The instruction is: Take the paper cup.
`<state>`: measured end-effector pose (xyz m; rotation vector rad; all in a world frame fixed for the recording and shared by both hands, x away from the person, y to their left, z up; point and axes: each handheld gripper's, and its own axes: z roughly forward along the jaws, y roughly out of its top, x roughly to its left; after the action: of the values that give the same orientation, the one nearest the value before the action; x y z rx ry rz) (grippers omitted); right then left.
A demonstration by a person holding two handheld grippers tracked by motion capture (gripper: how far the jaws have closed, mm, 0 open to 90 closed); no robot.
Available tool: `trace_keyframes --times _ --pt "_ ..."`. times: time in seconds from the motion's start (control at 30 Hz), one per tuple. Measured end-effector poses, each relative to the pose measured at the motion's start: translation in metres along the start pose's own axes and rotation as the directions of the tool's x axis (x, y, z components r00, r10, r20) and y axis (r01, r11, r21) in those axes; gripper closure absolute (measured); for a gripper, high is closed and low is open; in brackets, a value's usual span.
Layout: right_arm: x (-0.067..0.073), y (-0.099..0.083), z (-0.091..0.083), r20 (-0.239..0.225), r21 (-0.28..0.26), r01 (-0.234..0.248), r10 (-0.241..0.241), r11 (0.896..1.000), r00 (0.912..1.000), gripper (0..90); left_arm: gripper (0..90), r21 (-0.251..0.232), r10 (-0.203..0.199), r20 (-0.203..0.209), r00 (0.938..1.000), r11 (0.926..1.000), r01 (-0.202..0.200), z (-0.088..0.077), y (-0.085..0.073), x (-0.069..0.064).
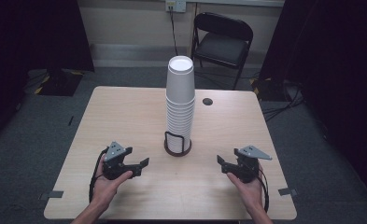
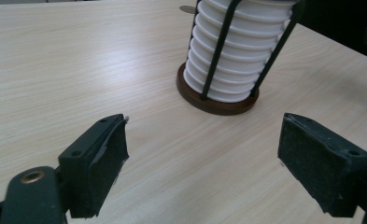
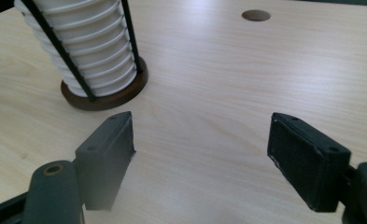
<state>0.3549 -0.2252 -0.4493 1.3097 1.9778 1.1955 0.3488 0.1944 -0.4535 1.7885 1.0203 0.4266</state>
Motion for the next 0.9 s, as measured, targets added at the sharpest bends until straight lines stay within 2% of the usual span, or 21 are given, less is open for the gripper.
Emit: trace_keyframes --times 0.1,0.2,0.33,0.37,0.5,0.57,0.77,0.9 --pt "0.000 0.000 0.000 -0.026 0.007 -0.012 0.012 1.000 0.9996 23.7 16.1 -0.003 0.003 0.006 1.0000 1.0000 -0.003 0.000 0.001 -0.001" --pt "0.004 0.003 -0.004 -0.045 -0.016 -0.003 0.003 1.000 0.9990 23.7 16.0 0.004 0.006 0.019 0.9998 1.0000 -0.006 0.000 0.001 0.000" --pt "0.007 0.006 -0.005 -0.060 -0.020 0.000 -0.001 1.000 0.9982 22.3 15.9 -0.005 0.003 0.018 0.9998 1.0000 -0.003 0.000 0.001 0.000" --pt "0.008 0.007 -0.005 -0.073 -0.017 -0.017 0.015 1.000 0.9973 22.5 15.8 -0.007 0.006 0.013 0.9999 1.0000 -0.006 -0.001 0.001 0.000" --pt "0.011 0.011 -0.006 -0.095 -0.014 -0.020 0.019 1.000 0.9953 22.3 15.8 -0.006 0.003 0.018 0.9998 1.0000 -0.003 -0.002 0.001 0.001" --pt "0.012 0.012 -0.006 -0.097 -0.019 -0.005 0.003 1.000 0.9953 20.2 15.8 -0.003 0.001 0.025 0.9997 1.0000 -0.001 -0.002 0.000 0.000" --pt "0.015 0.019 -0.008 -0.121 -0.029 -0.005 0.001 1.000 0.9926 18.4 15.9 -0.002 0.008 0.025 0.9997 1.0000 -0.008 0.000 0.000 -0.001" --pt "0.021 0.030 -0.011 -0.138 -0.064 0.006 -0.015 0.998 0.9904 18.4 15.9 0.005 0.015 0.024 0.9996 0.9999 -0.015 0.001 0.000 -0.001"
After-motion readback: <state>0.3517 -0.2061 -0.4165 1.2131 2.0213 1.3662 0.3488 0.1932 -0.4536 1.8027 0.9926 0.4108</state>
